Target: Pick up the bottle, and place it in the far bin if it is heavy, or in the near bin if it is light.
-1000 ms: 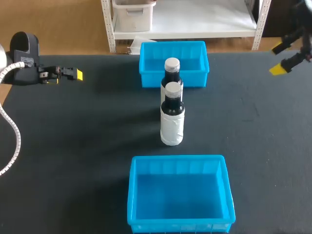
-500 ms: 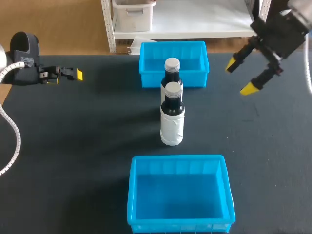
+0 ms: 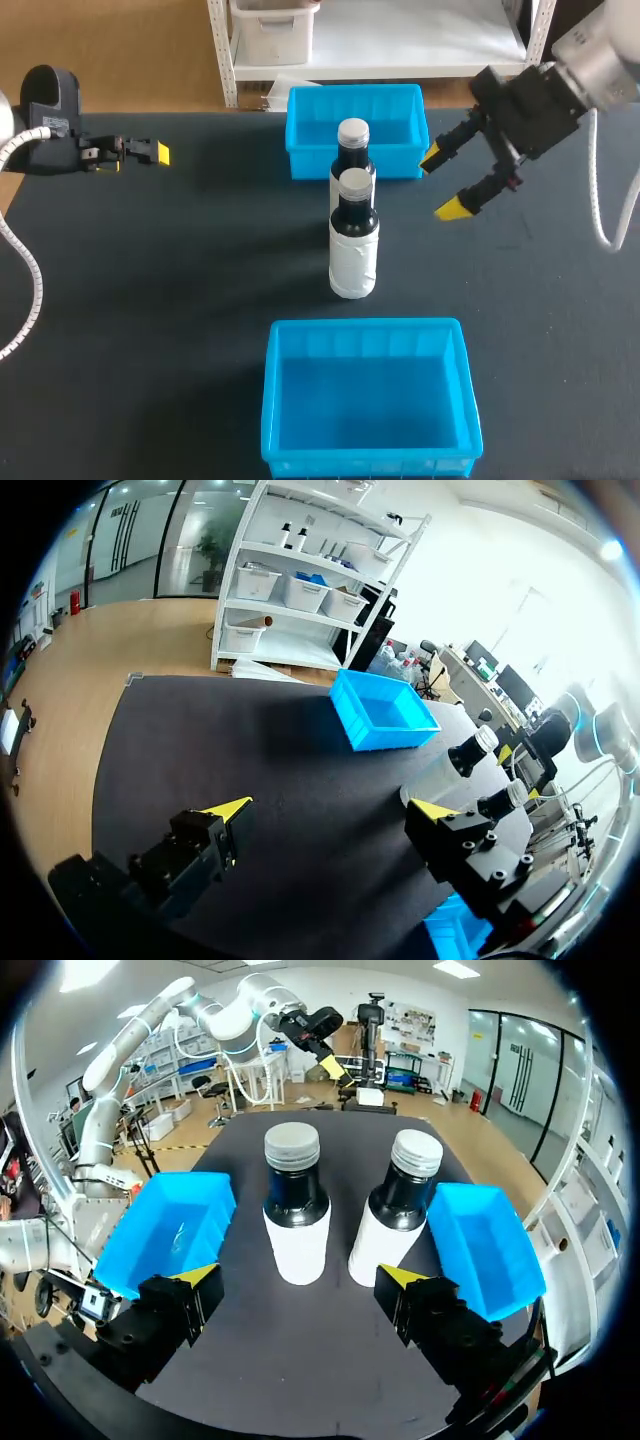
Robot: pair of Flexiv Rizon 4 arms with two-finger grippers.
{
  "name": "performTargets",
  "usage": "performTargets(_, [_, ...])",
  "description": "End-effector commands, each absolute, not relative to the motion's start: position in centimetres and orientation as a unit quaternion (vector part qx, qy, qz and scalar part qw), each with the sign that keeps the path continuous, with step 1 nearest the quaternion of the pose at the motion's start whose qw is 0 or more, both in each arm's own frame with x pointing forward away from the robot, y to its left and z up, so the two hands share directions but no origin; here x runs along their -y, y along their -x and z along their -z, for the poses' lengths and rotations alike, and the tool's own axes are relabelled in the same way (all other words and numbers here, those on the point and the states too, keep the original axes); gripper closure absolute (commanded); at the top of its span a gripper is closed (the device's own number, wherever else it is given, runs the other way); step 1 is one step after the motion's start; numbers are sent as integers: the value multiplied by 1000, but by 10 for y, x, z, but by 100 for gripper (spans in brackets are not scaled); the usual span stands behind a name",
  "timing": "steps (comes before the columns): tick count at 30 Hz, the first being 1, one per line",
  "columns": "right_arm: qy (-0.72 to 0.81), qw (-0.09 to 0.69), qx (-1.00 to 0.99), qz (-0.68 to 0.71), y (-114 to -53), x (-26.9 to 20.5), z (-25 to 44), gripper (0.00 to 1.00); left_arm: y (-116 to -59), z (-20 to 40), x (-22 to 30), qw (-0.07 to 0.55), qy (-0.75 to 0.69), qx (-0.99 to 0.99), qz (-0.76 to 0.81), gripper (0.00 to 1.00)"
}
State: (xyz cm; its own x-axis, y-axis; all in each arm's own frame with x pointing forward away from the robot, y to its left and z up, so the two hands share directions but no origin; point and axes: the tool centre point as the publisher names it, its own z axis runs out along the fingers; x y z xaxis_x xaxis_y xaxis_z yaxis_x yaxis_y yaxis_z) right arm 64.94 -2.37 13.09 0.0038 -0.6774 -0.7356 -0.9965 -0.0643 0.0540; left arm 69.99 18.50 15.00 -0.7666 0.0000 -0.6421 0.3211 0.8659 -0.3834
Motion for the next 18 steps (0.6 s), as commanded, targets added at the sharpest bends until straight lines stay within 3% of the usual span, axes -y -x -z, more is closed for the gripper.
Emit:
performTargets(1, [644,292,-645,-288,-644,19,-124,0,-700,-150,-185,330,-88,-908,243,0])
performTargets(18, [642,316,-613,-335,-639,-30,-126,0,-700,-150,-185,330,-88,-908,243,0])
